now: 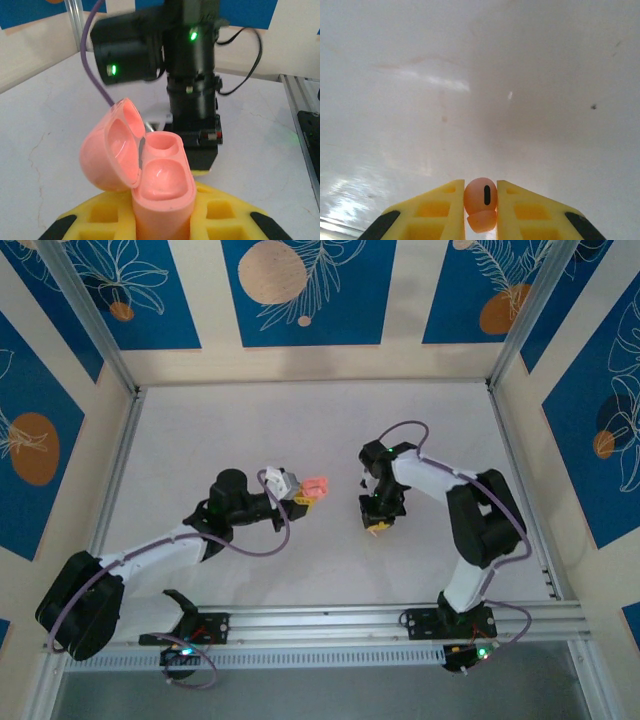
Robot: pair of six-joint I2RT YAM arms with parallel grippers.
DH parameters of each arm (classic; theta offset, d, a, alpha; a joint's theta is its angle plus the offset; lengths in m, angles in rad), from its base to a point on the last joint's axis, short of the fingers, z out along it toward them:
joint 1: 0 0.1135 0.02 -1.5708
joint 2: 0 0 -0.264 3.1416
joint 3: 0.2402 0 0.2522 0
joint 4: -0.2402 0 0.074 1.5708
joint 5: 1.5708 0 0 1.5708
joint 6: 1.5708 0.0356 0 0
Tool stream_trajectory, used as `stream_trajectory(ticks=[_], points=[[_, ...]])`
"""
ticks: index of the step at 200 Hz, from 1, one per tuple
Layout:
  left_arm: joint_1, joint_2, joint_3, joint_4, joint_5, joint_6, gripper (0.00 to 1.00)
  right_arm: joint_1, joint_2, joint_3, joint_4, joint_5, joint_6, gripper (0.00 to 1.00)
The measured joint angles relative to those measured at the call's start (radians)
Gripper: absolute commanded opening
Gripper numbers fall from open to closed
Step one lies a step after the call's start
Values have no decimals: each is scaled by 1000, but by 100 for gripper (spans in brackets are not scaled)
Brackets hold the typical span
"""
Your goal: Insert the wireless bluetooth earbuds into the charging case
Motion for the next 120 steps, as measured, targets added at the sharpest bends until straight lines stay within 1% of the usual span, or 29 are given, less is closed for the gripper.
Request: stream_trajectory(ticks=[25,61,120], points=[[-16,4,-38,47,-27,-18,18,0,-93,-42,106,-3,35,18],[-44,49,-95,153,-71,-43,18,0,-179,-112,269,-16,69,18],[-60,119,-161,343,-130,-82,18,10,-360,-224,533,-95,119,18]])
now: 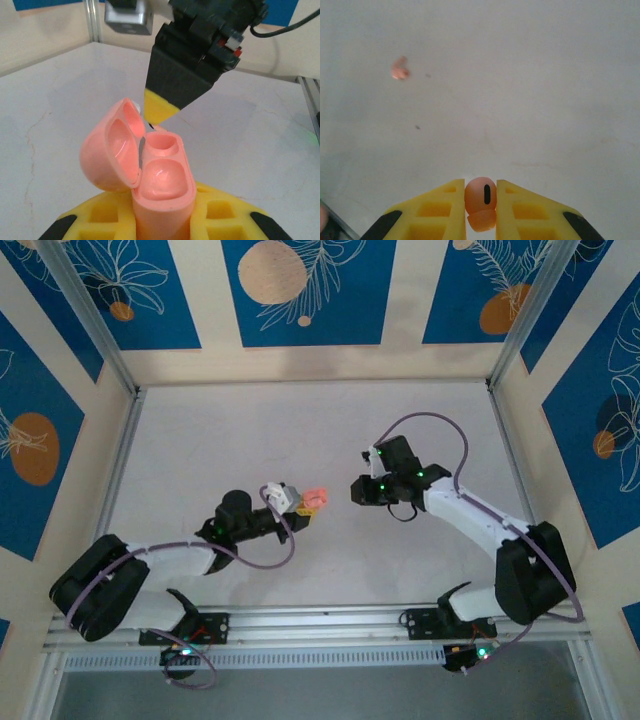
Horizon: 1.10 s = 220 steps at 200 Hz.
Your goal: Insert the wireless bluetooth earbuds into the charging case
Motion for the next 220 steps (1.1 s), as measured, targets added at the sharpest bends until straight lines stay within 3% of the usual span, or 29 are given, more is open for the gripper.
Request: stream_trajectory(ticks=[90,148,220], points=[[-19,125,-22,230,-50,-19,17,14,-212,-161,286,-87,48,18],[-26,171,-55,376,-78,-47,17,23,-251,-211,416,-129,89,18],[-30,172,-68,440,-113,-53,18,40,-264,-211,566,-202,100,18]])
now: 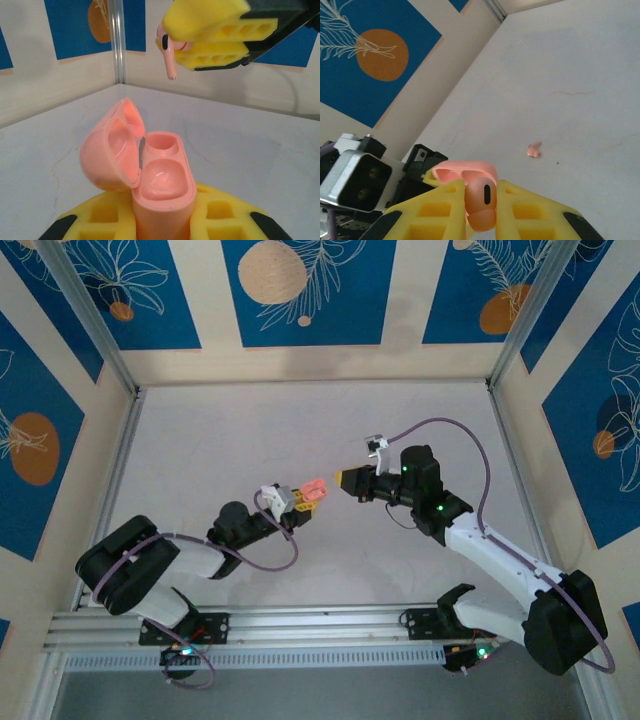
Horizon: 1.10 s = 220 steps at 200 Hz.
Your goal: Insert the wireless bluetooth earbuds into the charging case
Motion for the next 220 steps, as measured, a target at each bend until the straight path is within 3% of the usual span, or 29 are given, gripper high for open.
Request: stream_trajectory(ticks=[220], points=[[-1,9,4,37,-55,2,18,48,166,6,113,-42,7,18]])
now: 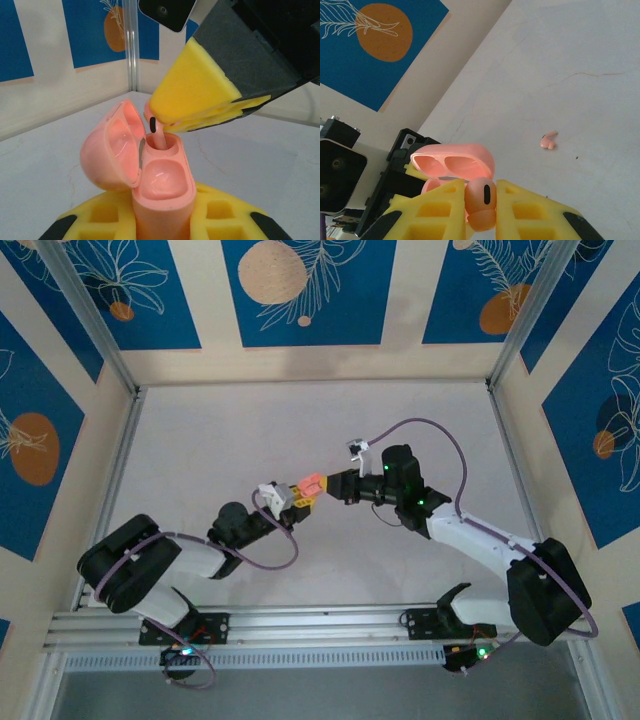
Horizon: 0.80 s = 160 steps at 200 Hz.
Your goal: Insert the wireless bluetooth earbuds into the charging case
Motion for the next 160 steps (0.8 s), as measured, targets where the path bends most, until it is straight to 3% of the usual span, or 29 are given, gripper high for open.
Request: stream_trajectory(ticks=[27,55,160], points=[[0,-6,0,0,-1,0,18,0,0,5,0,0,0,19],[0,-11,0,-2,0,0,18,1,0,6,1,-1,-3,29],[0,-19,3,4,0,1,18,1,-8,24,-28,1,-24,49]])
